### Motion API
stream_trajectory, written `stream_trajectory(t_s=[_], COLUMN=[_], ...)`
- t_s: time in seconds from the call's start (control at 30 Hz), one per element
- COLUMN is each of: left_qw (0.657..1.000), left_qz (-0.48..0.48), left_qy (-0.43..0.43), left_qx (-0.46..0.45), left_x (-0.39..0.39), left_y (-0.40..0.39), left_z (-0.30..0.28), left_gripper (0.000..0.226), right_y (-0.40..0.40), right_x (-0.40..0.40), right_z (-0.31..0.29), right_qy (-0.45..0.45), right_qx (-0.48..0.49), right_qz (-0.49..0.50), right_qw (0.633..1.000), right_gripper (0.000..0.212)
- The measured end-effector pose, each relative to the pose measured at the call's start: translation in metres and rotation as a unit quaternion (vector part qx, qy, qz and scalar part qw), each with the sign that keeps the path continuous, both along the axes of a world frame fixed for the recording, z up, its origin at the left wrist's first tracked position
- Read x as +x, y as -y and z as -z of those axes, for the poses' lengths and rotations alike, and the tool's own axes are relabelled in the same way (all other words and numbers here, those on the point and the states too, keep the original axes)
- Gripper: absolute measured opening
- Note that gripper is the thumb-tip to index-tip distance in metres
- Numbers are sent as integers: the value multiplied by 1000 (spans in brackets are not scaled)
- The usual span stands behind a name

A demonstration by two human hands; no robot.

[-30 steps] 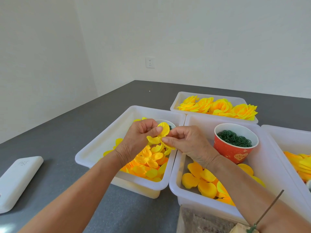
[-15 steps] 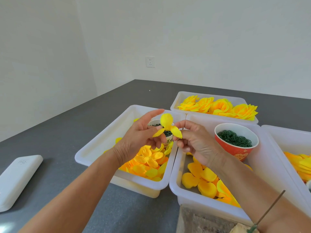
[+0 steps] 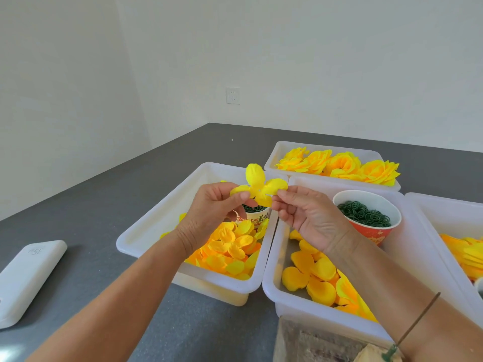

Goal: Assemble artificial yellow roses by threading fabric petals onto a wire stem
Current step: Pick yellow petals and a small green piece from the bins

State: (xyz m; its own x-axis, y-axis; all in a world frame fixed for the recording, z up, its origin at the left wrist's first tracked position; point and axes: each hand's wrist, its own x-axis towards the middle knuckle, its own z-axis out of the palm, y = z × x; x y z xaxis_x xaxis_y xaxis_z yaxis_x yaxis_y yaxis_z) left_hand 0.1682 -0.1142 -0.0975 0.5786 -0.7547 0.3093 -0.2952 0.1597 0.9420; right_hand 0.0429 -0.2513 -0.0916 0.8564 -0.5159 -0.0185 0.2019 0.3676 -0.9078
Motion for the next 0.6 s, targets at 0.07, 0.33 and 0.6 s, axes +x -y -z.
stream_trajectory(t_s=[0.07,0.33,0.6], left_qw=[999,963,922], left_qz=[-29,-178,-73], left_qy=[12,183,327], left_qx=[0,85,195], left_x=[0,4,-4], left_y=[0,1,2], left_z=[0,7,11], left_gripper=[21,9,56], right_y=[0,19,42], right_x=[0,-18,-56], right_z=[2,-7,-3], right_qy=[-20,-51,-110], right_qx=[-57,-103,-165], right_qz=[17,75,98], right_qw=[998,991,975], right_gripper=[1,11,11])
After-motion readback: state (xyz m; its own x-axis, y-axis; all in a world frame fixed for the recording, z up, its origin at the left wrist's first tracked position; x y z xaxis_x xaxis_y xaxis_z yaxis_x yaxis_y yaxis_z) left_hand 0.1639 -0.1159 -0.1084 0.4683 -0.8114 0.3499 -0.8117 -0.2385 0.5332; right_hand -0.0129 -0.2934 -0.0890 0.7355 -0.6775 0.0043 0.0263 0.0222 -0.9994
